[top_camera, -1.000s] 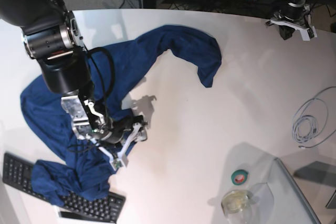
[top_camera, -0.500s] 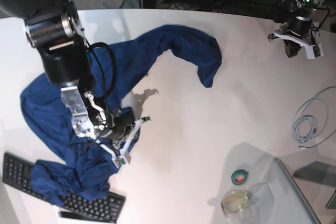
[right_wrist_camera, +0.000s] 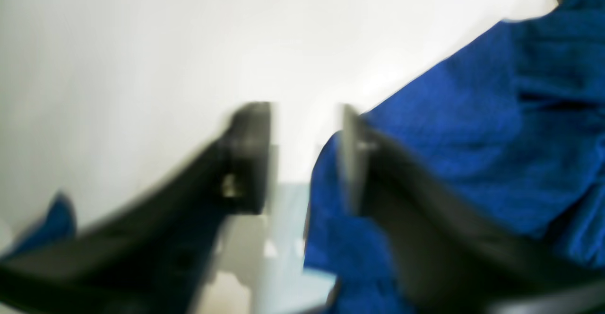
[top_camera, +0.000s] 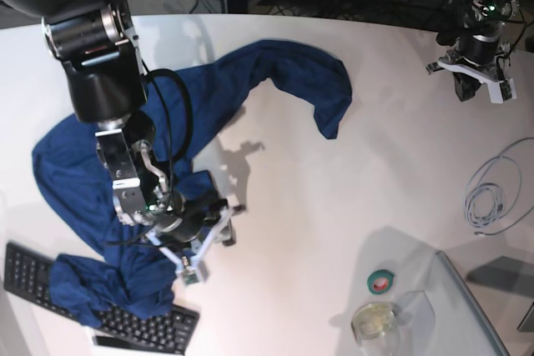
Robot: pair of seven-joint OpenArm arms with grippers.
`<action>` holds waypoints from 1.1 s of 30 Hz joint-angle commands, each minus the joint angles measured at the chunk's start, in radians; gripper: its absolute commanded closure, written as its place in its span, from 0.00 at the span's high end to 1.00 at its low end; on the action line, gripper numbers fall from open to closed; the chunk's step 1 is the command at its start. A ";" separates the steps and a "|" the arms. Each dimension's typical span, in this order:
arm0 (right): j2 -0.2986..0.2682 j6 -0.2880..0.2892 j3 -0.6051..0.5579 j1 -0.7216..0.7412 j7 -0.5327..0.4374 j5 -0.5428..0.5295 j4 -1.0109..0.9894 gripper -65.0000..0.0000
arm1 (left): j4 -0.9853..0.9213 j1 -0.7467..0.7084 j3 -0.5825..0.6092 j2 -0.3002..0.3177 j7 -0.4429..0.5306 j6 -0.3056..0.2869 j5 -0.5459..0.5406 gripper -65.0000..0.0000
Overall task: Layout the t-shirt on the table in an organized manner, then fold the t-shirt properly
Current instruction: 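Lower the right gripper onto the shirt body and grasp the fabric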
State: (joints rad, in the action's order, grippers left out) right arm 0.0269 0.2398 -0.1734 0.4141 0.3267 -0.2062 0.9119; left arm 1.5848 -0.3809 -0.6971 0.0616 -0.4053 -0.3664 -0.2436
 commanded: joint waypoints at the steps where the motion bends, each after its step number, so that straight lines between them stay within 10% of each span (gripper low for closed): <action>1: -0.002 -0.049 0.021 0.039 -0.053 -0.003 -0.021 0.57 | 0.021 0.000 -0.006 0.013 0.021 0.004 -0.012 0.00; 4: -0.009 -0.132 0.038 0.101 -0.134 -0.003 -0.141 0.79 | 0.021 -0.003 -0.008 0.016 0.021 0.004 -0.007 0.00; 11: -0.009 -0.144 0.038 0.251 -0.314 -0.003 -0.512 0.78 | 0.021 -0.028 -0.008 0.019 0.024 0.004 -0.007 0.00; 21: 0.026 -0.141 0.039 0.240 -0.351 -0.003 -0.615 0.31 | 0.019 -0.028 -0.009 0.019 0.024 0.004 -0.007 0.00; 23: 0.026 -0.139 0.039 0.233 -0.317 -0.003 -0.581 0.01 | 0.019 -0.028 -0.009 0.019 0.024 0.004 -0.007 0.00; 33: 0.023 -0.138 0.031 -0.116 0.055 -0.003 0.309 0.00 | 0.016 -0.028 -0.009 0.048 0.024 0.004 -0.007 0.00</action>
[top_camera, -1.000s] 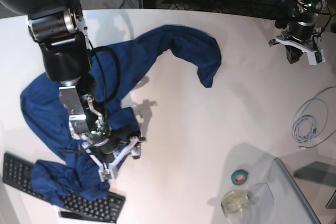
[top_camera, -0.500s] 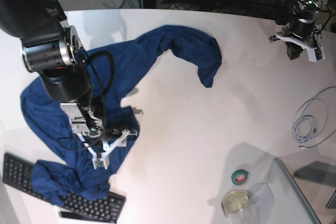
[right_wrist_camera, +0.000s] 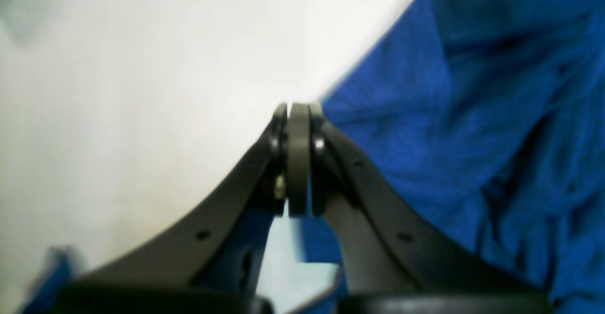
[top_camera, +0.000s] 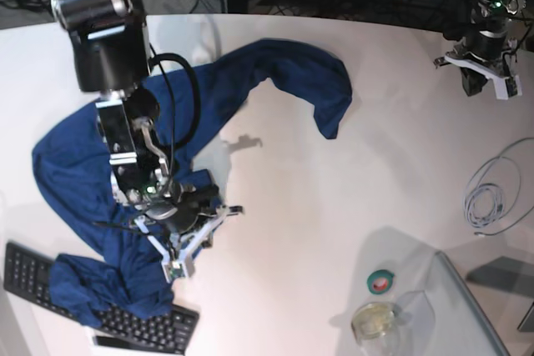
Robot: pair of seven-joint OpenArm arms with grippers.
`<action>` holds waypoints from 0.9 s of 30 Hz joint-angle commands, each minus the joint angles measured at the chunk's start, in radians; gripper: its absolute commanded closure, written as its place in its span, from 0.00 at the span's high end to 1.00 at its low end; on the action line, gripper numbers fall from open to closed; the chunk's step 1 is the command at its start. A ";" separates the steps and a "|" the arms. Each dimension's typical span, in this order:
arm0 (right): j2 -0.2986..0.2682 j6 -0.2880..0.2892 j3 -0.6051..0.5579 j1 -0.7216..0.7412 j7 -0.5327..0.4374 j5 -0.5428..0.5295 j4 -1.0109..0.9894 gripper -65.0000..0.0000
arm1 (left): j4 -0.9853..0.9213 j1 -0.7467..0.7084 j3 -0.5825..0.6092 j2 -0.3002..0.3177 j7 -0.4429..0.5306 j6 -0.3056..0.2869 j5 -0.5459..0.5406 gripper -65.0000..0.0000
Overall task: Layout the t-shirt on the table in an organized manner, then fold the t-shirt properly
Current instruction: 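Lower the right gripper onto the shirt body and grasp the fabric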
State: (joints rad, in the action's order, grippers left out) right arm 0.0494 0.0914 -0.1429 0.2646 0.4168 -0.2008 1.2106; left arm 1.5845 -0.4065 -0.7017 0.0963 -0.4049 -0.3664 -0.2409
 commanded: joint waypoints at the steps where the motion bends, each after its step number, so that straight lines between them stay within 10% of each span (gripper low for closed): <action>1: 0.000 0.011 -0.019 0.005 -0.016 -0.009 0.093 0.00 | 0.015 -0.002 -0.005 0.018 0.024 0.004 -0.010 0.00; 5: 0.005 0.001 -0.048 0.012 -0.005 -0.009 0.120 0.03 | 0.021 -0.001 -0.005 0.020 0.024 0.004 -0.010 0.00; 13: 0.034 -0.043 0.029 0.232 -0.186 -0.009 -0.484 0.70 | 0.017 -0.002 -0.005 0.021 0.024 0.004 -0.010 0.00; 16: 0.034 -0.043 0.029 0.305 -0.269 -0.009 -0.699 0.76 | 0.018 -0.002 -0.025 0.018 0.024 0.004 -0.010 0.00; 21: 0.048 -0.041 0.029 0.338 -0.358 -0.009 -0.845 0.73 | 0.015 -0.002 -0.069 0.018 0.024 0.002 -0.011 0.00; 26: 0.054 -0.040 0.029 0.335 -0.329 -0.009 -0.842 0.00 | 0.014 -0.002 -0.088 0.020 0.024 0.002 -0.010 0.00; 27: 0.054 -0.040 0.029 0.335 -0.313 -0.009 -0.832 0.00 | 0.014 -0.002 -0.088 0.020 0.024 0.002 -0.010 0.00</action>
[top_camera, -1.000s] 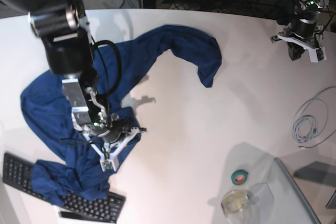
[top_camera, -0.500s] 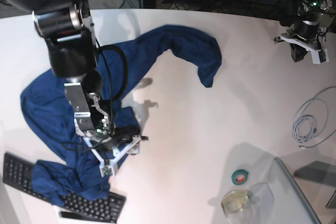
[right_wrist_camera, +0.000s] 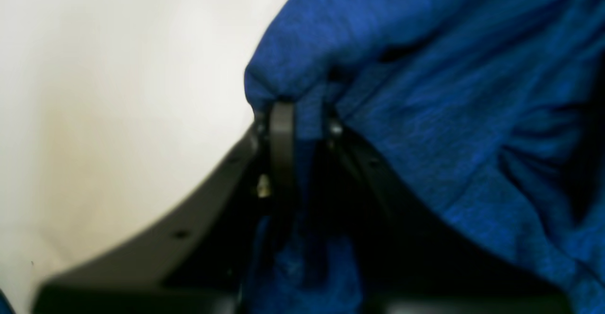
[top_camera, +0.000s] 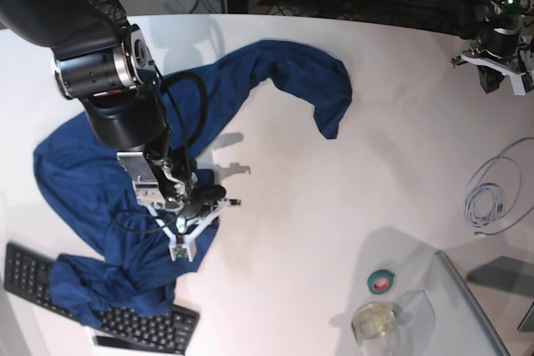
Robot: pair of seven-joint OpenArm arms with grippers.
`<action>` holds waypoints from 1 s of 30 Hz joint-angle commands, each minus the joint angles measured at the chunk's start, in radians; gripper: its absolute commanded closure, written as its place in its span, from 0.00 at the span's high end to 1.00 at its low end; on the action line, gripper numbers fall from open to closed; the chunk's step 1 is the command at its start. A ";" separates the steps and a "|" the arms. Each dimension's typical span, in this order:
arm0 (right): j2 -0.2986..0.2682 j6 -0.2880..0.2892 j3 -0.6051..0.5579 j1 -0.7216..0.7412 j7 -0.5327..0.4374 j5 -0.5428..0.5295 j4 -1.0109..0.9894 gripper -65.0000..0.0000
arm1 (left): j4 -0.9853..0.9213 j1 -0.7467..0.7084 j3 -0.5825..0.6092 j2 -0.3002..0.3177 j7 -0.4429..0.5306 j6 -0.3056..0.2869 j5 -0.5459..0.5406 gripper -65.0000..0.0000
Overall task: Layout the t-shirt on the table in an organized manner, then fold the t-shirt properly
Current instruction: 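Lower the right gripper onto the shirt body and grasp the fabric, then drag the grasped fabric with the right gripper toward the keyboard and release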
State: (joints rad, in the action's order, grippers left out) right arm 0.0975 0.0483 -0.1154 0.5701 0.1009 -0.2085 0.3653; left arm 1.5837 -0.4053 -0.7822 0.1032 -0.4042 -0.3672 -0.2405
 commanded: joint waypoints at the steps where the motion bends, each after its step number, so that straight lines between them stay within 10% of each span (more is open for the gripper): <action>1: 0.006 0.009 0.001 0.026 0.023 -0.001 0.038 0.03 | 0.014 -0.004 -0.007 0.013 0.023 0.003 -0.010 0.00; 16: -0.003 0.088 -0.034 -0.401 0.443 -0.001 1.250 0.00 | 0.014 0.006 0.002 0.013 0.020 0.003 -0.009 0.00; 25: -0.005 0.088 -0.321 -0.358 0.472 -0.004 0.931 0.03 | 0.014 0.032 0.004 0.005 0.018 0.003 -0.009 0.00; 30: -0.014 0.088 -0.422 -0.327 0.480 -0.004 0.845 0.46 | 0.013 0.032 0.004 0.005 0.018 0.003 -0.009 0.00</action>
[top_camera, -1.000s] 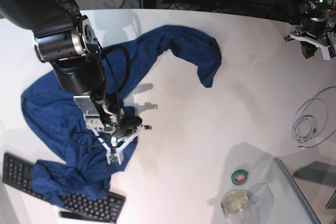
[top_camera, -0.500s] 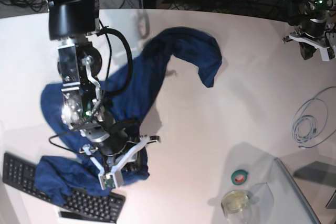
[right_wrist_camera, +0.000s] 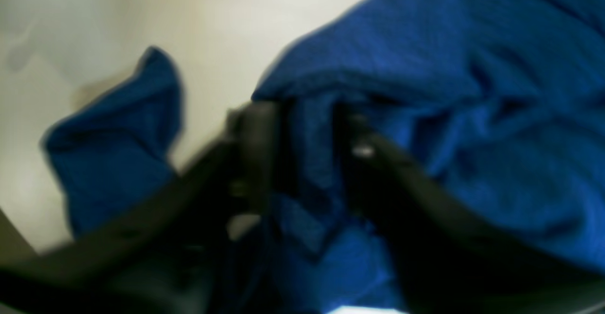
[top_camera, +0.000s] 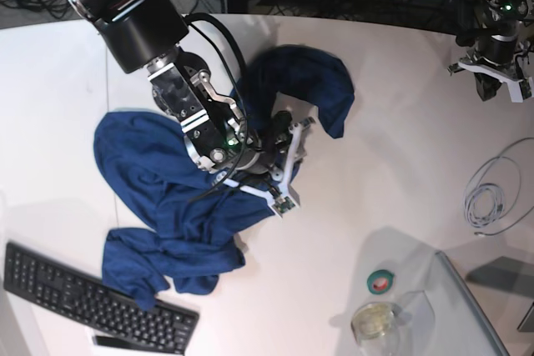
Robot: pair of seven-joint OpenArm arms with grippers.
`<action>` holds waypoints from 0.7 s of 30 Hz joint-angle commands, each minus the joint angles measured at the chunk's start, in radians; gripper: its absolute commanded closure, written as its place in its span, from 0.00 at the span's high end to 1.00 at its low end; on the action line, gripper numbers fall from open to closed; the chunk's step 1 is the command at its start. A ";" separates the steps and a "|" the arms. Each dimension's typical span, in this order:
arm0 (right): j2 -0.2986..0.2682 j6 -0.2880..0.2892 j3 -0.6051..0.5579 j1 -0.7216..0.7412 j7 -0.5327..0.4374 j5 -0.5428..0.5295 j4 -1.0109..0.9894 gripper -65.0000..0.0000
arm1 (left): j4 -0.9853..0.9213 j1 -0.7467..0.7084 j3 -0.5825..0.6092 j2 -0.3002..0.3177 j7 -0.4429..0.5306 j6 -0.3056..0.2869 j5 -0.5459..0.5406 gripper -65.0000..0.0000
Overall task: Layout the t-shirt on the table in an organized manner, then fold the t-shirt properly
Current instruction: 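Drag the grasped fabric with the right gripper toward the keyboard and release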
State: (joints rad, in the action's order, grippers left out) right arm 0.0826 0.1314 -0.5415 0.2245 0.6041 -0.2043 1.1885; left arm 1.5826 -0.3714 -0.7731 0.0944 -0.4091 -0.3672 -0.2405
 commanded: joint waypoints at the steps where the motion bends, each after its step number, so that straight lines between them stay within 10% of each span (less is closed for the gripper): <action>1: -0.027 0.004 0.010 -0.006 -0.023 -0.008 0.078 0.50 | 0.014 -0.002 -0.006 0.014 0.023 0.003 -0.009 0.00; 7: -0.119 -0.002 0.303 -0.173 -0.031 -0.008 0.302 0.42 | 0.014 -0.007 0.033 0.012 0.023 0.003 -0.010 0.00; 12: -0.119 0.000 0.624 -0.170 -0.042 -0.008 0.150 0.00 | 0.014 -0.005 0.183 0.012 0.023 0.004 -0.009 0.00; 21: -0.263 0.000 0.795 -0.127 -0.085 -0.007 -0.101 0.00 | 0.014 0.027 0.314 0.012 0.025 0.009 -0.009 0.00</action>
State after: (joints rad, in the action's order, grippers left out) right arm -0.1726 0.1398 0.2527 0.0792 0.5255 -0.2188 1.0756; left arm 1.5837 -0.3477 -0.4534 0.0940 -0.4080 -0.3664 -0.2409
